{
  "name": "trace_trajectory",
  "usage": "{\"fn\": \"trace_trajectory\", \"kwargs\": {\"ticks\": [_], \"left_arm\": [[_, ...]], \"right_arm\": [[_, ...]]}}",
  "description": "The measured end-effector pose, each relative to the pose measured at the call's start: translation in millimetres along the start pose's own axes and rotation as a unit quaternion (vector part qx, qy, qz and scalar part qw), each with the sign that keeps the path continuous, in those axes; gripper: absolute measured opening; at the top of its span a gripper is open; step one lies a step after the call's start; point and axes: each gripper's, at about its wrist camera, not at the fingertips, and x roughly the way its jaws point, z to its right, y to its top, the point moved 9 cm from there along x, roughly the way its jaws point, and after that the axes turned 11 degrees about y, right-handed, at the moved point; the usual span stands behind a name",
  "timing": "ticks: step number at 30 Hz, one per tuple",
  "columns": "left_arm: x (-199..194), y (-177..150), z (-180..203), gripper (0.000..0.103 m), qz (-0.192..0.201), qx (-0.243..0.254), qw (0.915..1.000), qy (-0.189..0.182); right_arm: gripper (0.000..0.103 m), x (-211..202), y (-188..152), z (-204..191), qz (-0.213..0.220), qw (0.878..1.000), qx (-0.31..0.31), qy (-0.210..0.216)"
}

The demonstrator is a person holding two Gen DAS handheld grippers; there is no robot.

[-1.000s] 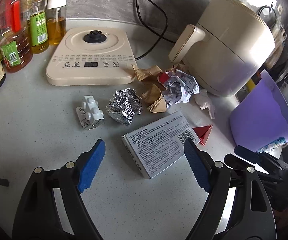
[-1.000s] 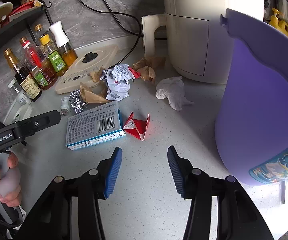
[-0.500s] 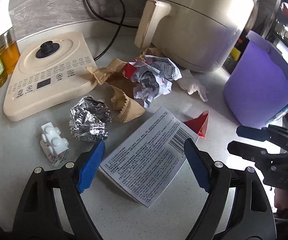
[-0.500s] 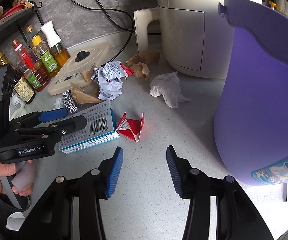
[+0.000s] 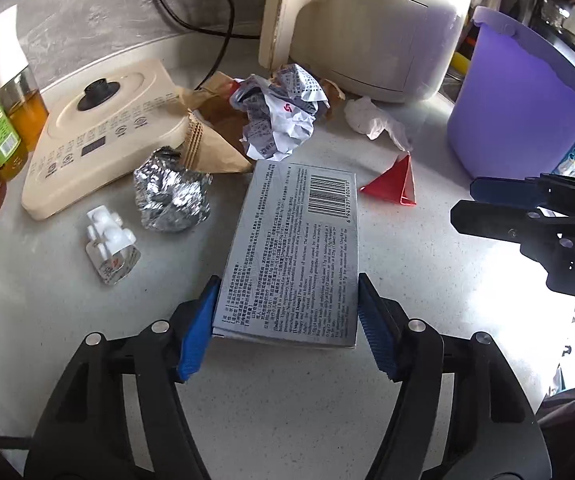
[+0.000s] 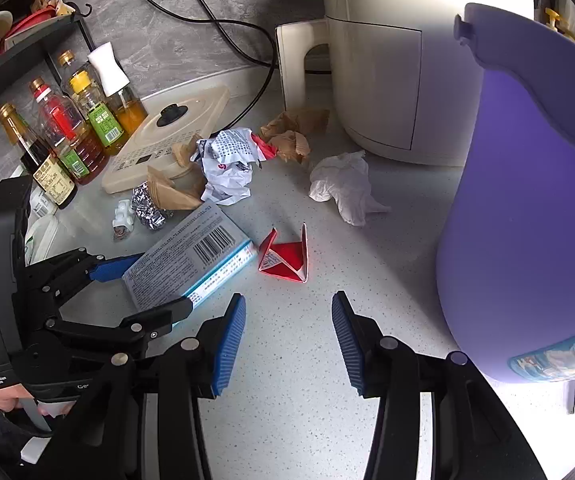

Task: Collect trash
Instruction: 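Grasp the blue-white box with the left gripper while the right grasps the red paper piece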

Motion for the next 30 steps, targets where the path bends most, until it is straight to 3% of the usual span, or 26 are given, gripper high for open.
{"fn": "trace_trajectory", "kwargs": {"ticks": [3,6,9,17,19,20,21,25,30], "left_arm": [[-13.3,-4.0,-9.1,0.066,0.010,-0.016,0.9998,0.009],[-24.2,-10.4,-16.3,0.066,0.015,-0.030,0.9992,0.021],[-34.4,-19.4,-29.2,0.066,0.019,-0.060,0.9976,0.029],[-59.8,-42.7,-63.6,0.066,0.027,-0.126,0.9898,0.061],[-68.2,-44.3,-70.0,0.066,0.034,-0.137,0.9876,0.069],[-72.1,-44.2,-72.4,0.066,0.039,-0.142,0.9865,0.071],[-76.7,-44.3,-74.8,0.066,0.043,-0.147,0.9853,0.074],[-96.4,-39.4,-82.7,0.066,0.069,-0.164,0.9801,0.088],[-116.4,-30.0,-91.0,0.066,0.094,-0.175,0.9743,0.105]], "right_arm": [[0.046,5.6,3.0,-1.9,-0.005,1.000,-0.016,-0.001],[0.061,11.6,8.2,-2.2,-0.005,1.000,-0.023,-0.006],[0.066,20.7,13.3,-7.0,-0.006,0.999,-0.036,-0.001],[0.070,54.0,22.4,-11.3,-0.037,0.997,-0.069,-0.010],[0.060,59.1,21.7,-6.6,-0.042,0.997,-0.066,-0.016],[0.039,61.3,19.8,-4.0,-0.049,0.997,-0.062,-0.019],[0.031,61.6,19.0,-3.4,-0.052,0.997,-0.062,-0.019],[0.021,46.8,20.7,-9.2,-0.042,0.997,-0.071,-0.006],[0.021,20.8,28.1,-21.6,-0.017,0.996,-0.082,0.014]]}}
